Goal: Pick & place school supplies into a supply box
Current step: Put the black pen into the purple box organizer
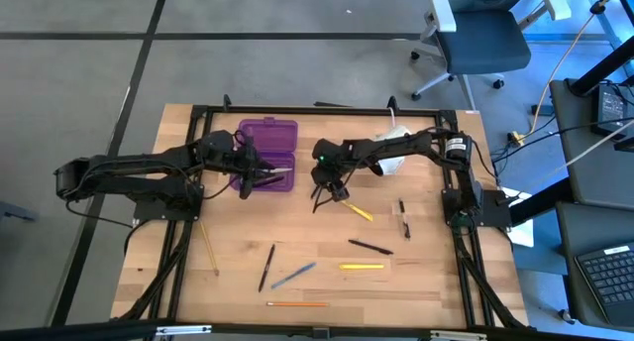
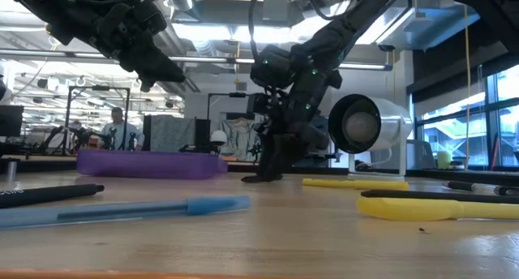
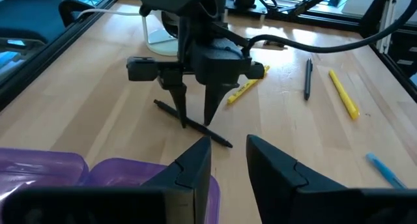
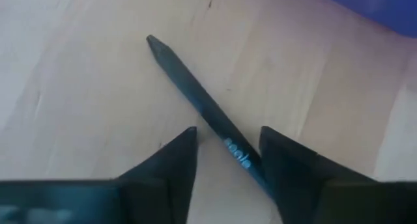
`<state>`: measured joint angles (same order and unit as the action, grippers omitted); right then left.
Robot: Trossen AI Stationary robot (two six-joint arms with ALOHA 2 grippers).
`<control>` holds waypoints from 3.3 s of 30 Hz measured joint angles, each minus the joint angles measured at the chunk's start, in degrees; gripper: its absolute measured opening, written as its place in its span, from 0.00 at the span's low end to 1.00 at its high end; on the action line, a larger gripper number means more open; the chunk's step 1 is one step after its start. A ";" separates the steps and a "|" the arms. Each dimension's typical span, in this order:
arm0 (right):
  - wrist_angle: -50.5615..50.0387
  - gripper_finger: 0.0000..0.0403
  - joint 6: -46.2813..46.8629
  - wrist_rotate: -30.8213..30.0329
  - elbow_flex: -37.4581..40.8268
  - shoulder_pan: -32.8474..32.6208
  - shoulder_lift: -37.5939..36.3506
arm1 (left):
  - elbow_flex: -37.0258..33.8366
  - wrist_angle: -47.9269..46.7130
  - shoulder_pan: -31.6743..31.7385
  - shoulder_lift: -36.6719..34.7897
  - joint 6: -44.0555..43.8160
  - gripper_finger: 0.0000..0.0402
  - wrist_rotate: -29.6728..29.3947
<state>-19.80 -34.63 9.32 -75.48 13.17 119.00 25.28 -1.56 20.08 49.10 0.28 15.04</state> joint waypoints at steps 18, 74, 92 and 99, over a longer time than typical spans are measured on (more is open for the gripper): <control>-2.24 0.09 7.28 -0.08 0.04 -0.06 0.15 | 0.00 0.00 0.00 0.01 -0.10 0.22 -0.01; 9.06 0.11 31.56 7.69 0.15 -3.26 -22.65 | 0.02 24.23 -7.65 11.23 -1.41 0.29 -0.17; 14.11 0.11 31.38 2.13 0.17 -9.61 -30.06 | 0.10 63.10 -7.72 29.95 -3.99 0.48 0.01; 18.76 0.11 29.61 -1.49 0.17 -10.19 -28.88 | 0.11 67.46 -7.96 33.65 -8.92 0.53 0.01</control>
<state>-1.03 -5.02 7.84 -75.31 2.98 90.12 25.39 65.90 12.12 82.75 -8.64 15.05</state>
